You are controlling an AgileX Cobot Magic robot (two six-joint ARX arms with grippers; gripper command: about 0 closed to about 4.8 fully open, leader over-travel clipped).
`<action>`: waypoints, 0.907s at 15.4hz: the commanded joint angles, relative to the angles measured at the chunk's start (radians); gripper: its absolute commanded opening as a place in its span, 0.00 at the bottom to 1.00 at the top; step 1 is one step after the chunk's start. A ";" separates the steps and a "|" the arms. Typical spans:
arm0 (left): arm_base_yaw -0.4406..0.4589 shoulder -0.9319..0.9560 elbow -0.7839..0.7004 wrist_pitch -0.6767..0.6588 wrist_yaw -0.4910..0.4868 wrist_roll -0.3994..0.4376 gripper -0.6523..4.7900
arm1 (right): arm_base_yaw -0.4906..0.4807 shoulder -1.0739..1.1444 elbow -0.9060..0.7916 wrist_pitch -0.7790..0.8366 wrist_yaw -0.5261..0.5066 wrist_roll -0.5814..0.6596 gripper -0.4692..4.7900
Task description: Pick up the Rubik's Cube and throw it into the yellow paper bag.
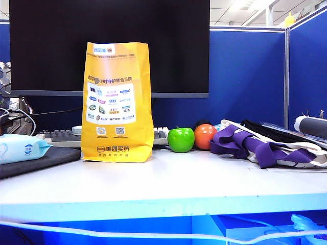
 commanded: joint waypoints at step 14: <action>0.088 -0.480 -0.031 -0.506 -0.021 0.024 0.11 | 0.003 -1.467 -1.984 0.946 0.163 0.204 0.08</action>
